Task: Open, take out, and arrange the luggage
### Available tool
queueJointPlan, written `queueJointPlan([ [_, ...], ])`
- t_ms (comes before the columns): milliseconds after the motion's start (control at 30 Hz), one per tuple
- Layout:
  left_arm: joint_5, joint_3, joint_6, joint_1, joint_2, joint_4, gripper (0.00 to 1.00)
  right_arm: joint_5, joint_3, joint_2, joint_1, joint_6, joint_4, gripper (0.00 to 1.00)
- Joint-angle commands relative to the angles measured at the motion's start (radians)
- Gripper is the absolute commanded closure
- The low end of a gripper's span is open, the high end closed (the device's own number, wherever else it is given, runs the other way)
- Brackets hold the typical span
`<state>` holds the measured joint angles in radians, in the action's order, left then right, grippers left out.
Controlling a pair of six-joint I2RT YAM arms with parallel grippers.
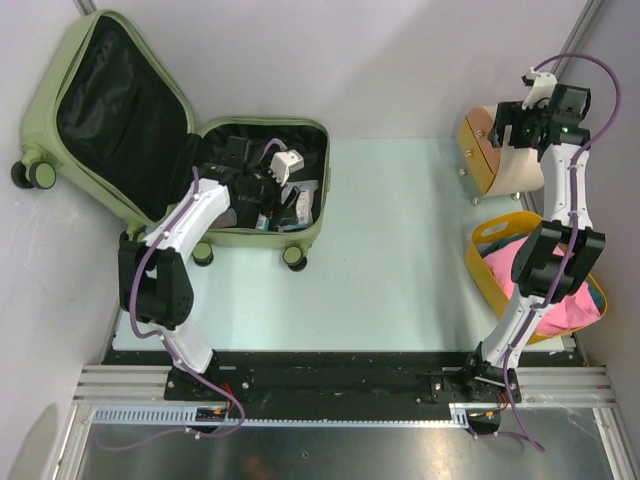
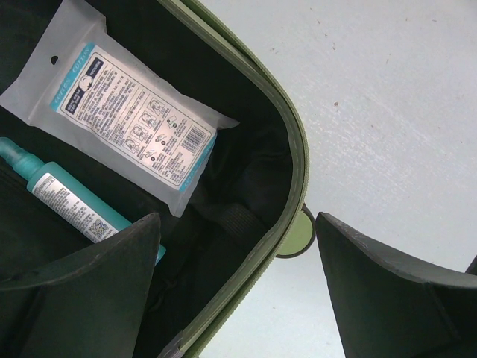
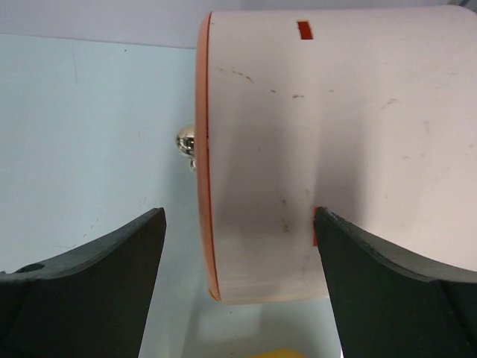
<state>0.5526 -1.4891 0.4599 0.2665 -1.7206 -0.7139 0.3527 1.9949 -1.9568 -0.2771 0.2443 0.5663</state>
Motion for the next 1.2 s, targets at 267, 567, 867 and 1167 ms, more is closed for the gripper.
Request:
queueJointPlan([
  [267, 0.024, -0.039, -0.015, 0.008, 0.004, 0.016, 0.11, -0.001, -0.027, -0.010, 0.035, 0.027, 0.053, 0.16],
  [567, 0.027, -0.066, -0.027, 0.008, -0.011, 0.017, 0.11, -0.063, -0.005, -0.033, 0.078, 0.089, 0.072, 0.26],
  [867, 0.047, -0.125, -0.066, 0.028, -0.016, 0.018, 0.11, 0.024, -0.005, 0.030, 0.092, 0.052, 0.086, 0.61],
  [1167, 0.038, -0.174, -0.109, 0.106, -0.071, 0.122, 0.11, 0.189, -0.116, 0.142, 0.108, -0.082, 0.103, 0.71],
])
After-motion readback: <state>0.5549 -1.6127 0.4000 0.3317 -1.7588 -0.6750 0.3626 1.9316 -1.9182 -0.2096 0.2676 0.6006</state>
